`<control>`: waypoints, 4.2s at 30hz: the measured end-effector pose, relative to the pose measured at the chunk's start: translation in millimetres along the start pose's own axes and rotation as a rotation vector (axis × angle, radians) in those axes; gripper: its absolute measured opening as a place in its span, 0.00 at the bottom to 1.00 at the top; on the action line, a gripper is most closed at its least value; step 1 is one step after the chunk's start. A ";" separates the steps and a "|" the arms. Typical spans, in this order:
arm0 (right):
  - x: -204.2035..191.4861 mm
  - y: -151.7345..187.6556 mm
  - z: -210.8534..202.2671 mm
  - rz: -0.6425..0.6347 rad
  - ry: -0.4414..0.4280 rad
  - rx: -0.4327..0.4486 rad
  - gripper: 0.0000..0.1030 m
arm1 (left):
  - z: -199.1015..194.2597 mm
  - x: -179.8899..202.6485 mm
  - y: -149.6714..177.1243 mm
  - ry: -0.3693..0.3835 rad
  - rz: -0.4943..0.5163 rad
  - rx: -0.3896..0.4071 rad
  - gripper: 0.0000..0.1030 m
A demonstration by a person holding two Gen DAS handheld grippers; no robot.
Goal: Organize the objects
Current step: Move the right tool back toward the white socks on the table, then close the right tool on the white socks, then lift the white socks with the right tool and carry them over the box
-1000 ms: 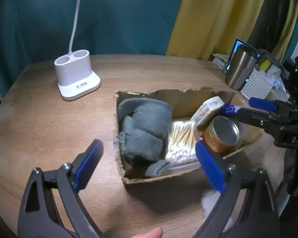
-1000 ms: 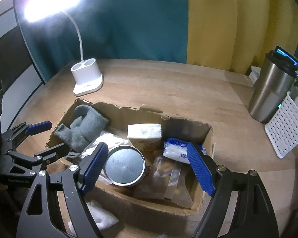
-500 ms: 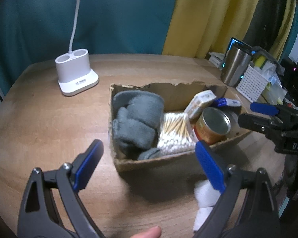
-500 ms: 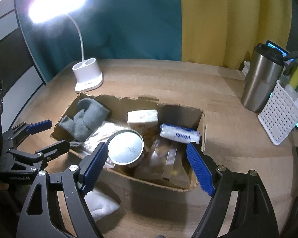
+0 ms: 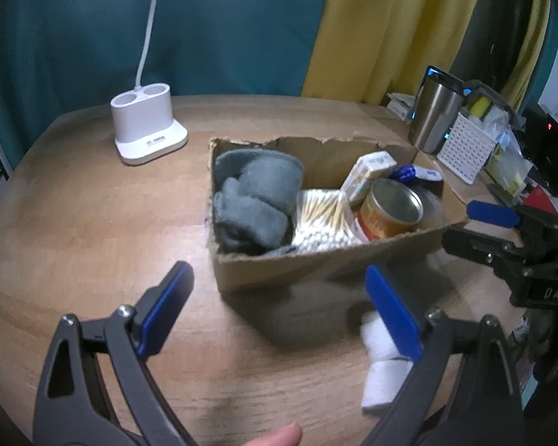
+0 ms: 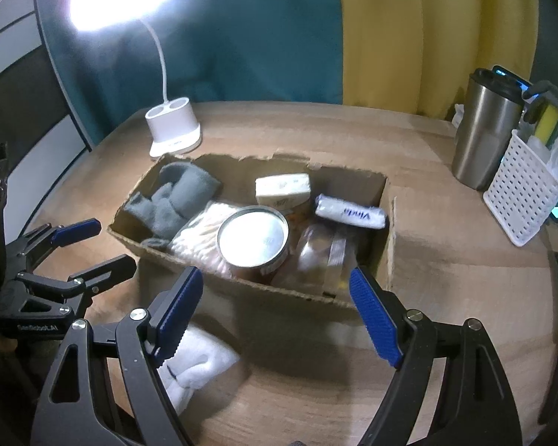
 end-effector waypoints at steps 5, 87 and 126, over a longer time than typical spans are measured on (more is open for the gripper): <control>-7.1 10.6 1.2 0.004 -0.006 -0.010 0.81 | -1.9 -2.9 8.7 -0.010 0.000 -0.008 0.92; -61.7 16.9 -1.2 -0.104 -0.112 -0.003 0.34 | -4.6 -25.4 19.3 -0.001 -0.046 -0.016 0.92; -58.3 -48.1 23.9 -0.155 -0.114 0.014 0.34 | 6.4 -44.0 -31.4 -0.015 -0.068 0.023 0.92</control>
Point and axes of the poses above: each gripper's, at about its wrist camera, not at the fingertips, and z roughly the way its jaws point, x to its right, y to its underside, the point moved 4 cm from there along z, roughly the way its jaws point, and after that the axes turned 8 degrees about -y, right-handed, at the moved point
